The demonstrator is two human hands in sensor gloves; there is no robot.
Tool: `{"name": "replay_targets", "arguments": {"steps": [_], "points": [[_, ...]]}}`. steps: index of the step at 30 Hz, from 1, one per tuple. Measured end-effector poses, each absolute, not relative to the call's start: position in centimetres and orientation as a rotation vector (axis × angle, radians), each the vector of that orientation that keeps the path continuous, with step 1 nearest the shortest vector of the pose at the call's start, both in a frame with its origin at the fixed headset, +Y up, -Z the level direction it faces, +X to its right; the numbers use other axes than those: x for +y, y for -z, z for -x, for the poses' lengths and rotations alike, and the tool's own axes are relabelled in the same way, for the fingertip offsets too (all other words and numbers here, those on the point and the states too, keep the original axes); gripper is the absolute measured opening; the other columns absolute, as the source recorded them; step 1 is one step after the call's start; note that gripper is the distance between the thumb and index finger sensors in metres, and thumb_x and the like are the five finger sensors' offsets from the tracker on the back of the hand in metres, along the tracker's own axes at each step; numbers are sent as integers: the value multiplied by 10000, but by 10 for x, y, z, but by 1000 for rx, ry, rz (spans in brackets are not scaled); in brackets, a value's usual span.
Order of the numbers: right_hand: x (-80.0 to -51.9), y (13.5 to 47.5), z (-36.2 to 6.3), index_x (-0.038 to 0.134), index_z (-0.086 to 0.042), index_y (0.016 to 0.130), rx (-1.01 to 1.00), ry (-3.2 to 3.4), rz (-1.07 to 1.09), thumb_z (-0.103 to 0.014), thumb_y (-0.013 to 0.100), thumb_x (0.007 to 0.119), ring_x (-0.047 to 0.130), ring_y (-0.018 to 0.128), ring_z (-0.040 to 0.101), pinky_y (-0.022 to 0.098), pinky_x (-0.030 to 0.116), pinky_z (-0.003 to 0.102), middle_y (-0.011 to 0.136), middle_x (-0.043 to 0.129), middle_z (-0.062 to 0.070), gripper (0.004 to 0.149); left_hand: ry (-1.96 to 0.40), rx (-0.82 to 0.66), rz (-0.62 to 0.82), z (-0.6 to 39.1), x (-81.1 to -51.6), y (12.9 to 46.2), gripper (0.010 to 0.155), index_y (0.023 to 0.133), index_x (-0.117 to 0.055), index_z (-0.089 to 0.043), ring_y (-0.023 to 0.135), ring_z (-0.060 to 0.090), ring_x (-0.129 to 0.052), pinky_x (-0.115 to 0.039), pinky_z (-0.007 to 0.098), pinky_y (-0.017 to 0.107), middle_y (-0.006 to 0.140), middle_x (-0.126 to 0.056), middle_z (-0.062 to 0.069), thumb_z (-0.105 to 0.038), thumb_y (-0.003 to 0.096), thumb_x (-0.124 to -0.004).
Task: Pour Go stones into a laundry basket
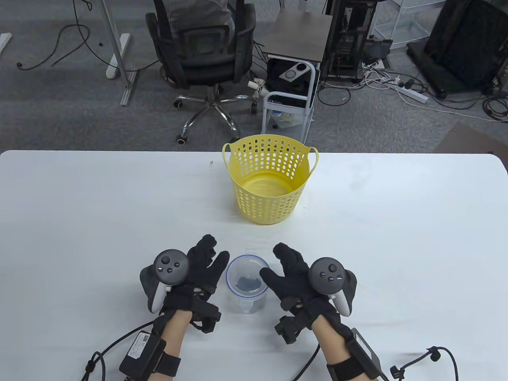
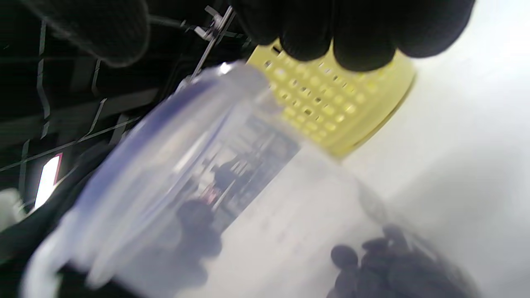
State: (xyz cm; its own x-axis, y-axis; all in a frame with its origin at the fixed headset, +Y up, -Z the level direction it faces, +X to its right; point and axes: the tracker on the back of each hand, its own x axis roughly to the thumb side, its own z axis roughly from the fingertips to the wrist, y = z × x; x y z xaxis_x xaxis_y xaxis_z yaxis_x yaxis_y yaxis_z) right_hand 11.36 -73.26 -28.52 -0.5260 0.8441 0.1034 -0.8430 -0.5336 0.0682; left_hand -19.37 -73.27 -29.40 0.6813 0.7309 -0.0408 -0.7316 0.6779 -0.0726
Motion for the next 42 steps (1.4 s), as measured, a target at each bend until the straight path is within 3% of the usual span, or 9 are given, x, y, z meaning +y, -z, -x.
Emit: {"name": "replay_targets", "arguments": {"steps": [7, 18, 19, 20, 23, 28, 32, 36, 42], "points": [[-752, 292, -120, 780, -105, 877, 241, -2136, -27, -685, 469, 740, 936, 587, 411, 455, 787, 559, 780, 892, 170, 711, -846, -33, 432, 186, -746, 294, 742, 969, -733, -283, 726, 262, -968, -780, 498, 587, 939, -863, 23, -796, 433, -697], [-765, 299, -109, 810, -125, 776, 338, -2079, -134, -664, 475, 689, 960, 478, 302, 410, 819, 526, 630, 930, 83, 629, -842, -90, 416, 173, -760, 298, 710, 878, -713, -294, 573, 109, -939, -794, 434, 570, 732, -878, -102, -821, 408, -641], [-762, 298, -116, 794, -236, 646, 377, -2033, -107, -671, 465, 704, 973, 437, 192, 412, 851, 464, 514, 915, -64, 480, -891, -66, 360, 181, -755, 296, 562, 736, -749, -356, 525, 38, -949, -823, 381, 571, 587, -881, -212, -811, 410, -693], [-764, 301, -111, 847, -147, 609, 325, -1960, -127, -592, 485, 776, 970, 384, 263, 366, 832, 526, 457, 936, 19, 467, -930, -56, 284, 179, -751, 299, 540, 683, -850, -273, 452, 103, -960, -815, 430, 534, 502, -936, -133, -742, 420, -798], [-763, 301, -112, 855, -181, 591, 293, -2034, -130, -612, 472, 755, 983, 356, 227, 349, 854, 492, 435, 945, -10, 458, -875, -31, 257, 178, -753, 296, 536, 656, -855, -294, 411, 71, -974, -845, 406, 506, 468, -941, -163, -762, 407, -774], [-764, 298, -112, 842, -191, 617, 305, -2026, -117, -621, 477, 755, 976, 391, 247, 371, 839, 507, 473, 940, -2, 460, -877, -44, 268, 179, -753, 297, 536, 670, -852, -302, 434, 93, -980, -834, 427, 518, 496, -944, -155, -765, 413, -770], [-755, 292, -113, 787, -134, 802, 134, -2145, -119, -639, 464, 775, 951, 498, 344, 425, 795, 562, 648, 915, 97, 608, -856, -43, 229, 183, -757, 297, 627, 764, -823, -321, 531, 149, -997, -816, 461, 551, 619, -955, -111, -816, 406, -678], [-738, 279, -101, 540, -98, 1019, -118, -2273, -211, -708, 417, 788, 764, 770, 511, 541, 682, 635, 995, 635, 229, 893, -872, 6, 149, 190, -755, 295, 737, 867, -769, -305, 603, 203, -983, -790, 494, 575, 717, -932, -57, -850, 390, -631], [-718, 258, -68, 492, -142, 1057, -245, -2460, -422, -770, 380, 796, 526, 925, 618, 616, 553, 716, 1115, 421, 258, 972, -782, 54, 89, 196, -754, 296, 718, 857, -788, -303, 592, 212, -993, -796, 497, 564, 705, -947, -49, -831, 398, -629]]}}
